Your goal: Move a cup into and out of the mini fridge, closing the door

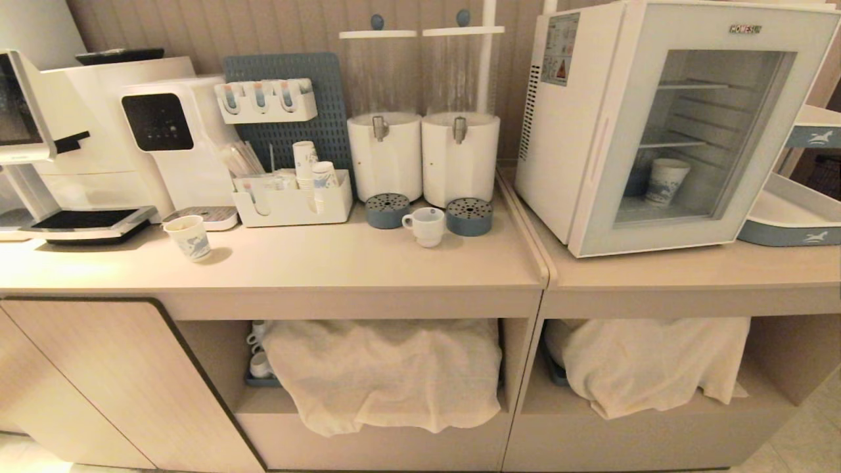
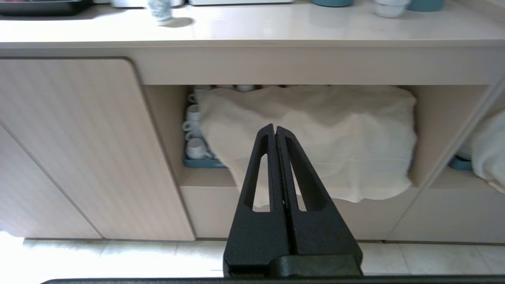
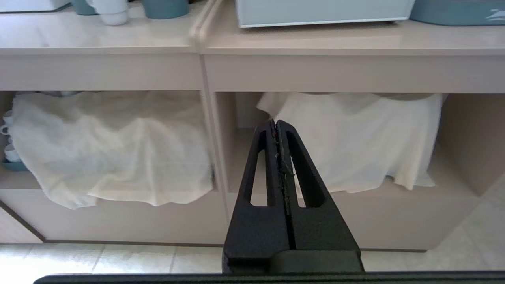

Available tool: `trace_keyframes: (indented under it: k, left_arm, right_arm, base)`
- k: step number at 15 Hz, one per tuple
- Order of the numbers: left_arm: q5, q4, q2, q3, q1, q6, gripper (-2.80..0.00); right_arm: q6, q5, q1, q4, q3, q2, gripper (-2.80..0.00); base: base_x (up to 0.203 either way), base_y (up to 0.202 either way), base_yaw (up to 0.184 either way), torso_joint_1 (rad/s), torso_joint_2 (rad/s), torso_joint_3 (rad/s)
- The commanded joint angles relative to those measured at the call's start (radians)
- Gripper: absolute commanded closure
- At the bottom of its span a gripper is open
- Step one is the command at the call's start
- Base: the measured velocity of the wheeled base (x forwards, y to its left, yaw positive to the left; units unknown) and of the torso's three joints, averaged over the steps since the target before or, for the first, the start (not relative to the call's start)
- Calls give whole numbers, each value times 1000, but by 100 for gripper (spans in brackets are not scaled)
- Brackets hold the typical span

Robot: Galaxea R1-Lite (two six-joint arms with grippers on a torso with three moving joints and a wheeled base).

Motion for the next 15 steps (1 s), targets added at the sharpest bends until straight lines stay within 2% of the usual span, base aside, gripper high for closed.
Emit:
trace_keyframes:
  k: [1, 15]
  left_arm:
    - [0, 0, 0, 2, 0, 0, 0]
    - [0, 0, 0, 2, 0, 0, 0]
  right_arm:
    - [-1, 1, 0, 0, 0, 1, 0]
    - [1, 1, 0, 0, 0, 1, 0]
  base:
    - [0, 193, 0, 4, -4, 2]
    - [0, 192, 0, 3, 1, 3]
